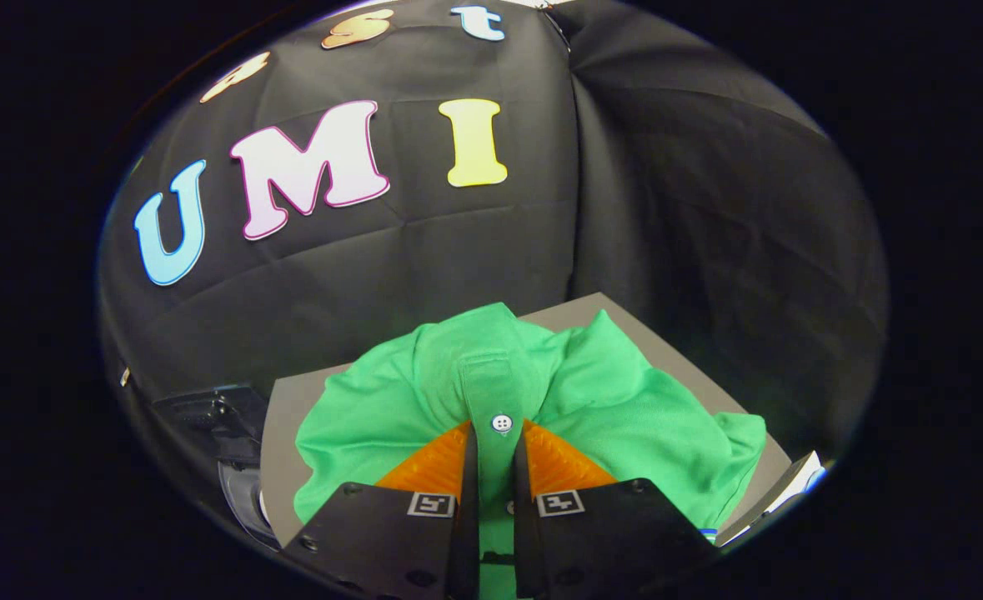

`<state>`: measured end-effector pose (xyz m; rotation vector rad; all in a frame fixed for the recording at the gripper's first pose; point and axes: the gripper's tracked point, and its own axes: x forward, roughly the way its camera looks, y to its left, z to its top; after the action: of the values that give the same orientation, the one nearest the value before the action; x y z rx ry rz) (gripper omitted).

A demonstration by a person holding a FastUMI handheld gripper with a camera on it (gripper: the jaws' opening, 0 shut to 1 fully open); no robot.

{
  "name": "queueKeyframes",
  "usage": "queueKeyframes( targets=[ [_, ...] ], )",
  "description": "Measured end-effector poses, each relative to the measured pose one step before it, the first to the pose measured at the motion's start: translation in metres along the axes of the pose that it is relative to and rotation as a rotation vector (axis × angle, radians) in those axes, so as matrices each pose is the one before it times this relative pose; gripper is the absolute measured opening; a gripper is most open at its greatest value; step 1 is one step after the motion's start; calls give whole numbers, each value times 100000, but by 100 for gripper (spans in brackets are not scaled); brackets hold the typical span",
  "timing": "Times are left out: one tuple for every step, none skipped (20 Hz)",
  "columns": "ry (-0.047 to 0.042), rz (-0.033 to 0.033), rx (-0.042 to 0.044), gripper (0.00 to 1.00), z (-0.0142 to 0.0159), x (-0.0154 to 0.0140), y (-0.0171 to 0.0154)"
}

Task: Put the clothes into the washing machine and then close the washing machine lid.

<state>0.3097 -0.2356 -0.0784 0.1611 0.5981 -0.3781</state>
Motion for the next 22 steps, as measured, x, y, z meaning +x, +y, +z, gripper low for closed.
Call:
queueKeyframes(
  targets=[
    [-4073, -1886, -203, 21, 1042, -72, 58],
    [-3867, 137, -1298, 6, 1355, -1267, 358],
    [-843, -2476, -2982, 6, 764, -531, -74],
    [-56, -1698, -2400, 6, 368, -757, -106],
    [-546, -18, -55, 6, 733, -815, 245],
    [-1474, 940, 1722, 6, 1102, -945, 559],
    [-1617, 839, 1691, 6, 969, -1015, 469],
    [-1245, 8, 506, 6, 615, -667, 128],
    [-1178, -1, 7, 6, 534, -650, 172],
    [-1249, 183, 113, 6, 699, -653, 216],
    [-1167, 634, 313, 6, 679, -646, 287],
    [-764, 237, 374, 6, 637, -501, 232],
    [-1275, 285, 70, 6, 911, -479, 270],
    [-1651, 248, -615, 6, 1003, -640, 304],
    [-1480, 380, -1563, 6, 1084, -518, 481],
    [-1292, 574, -1513, 6, 989, -641, 540],
    [-1070, 1146, -914, 6, 950, -564, 727],
    [-1065, 1513, 289, 6, 1015, -665, 860],
    [-797, 1225, 702, 6, 821, -568, 897],
    [-688, 1073, 233, 6, 521, -517, 763],
    [-704, 987, -264, 6, 480, -417, 871],
    [-706, 1093, -467, 6, 573, -585, 966]
  ],
)
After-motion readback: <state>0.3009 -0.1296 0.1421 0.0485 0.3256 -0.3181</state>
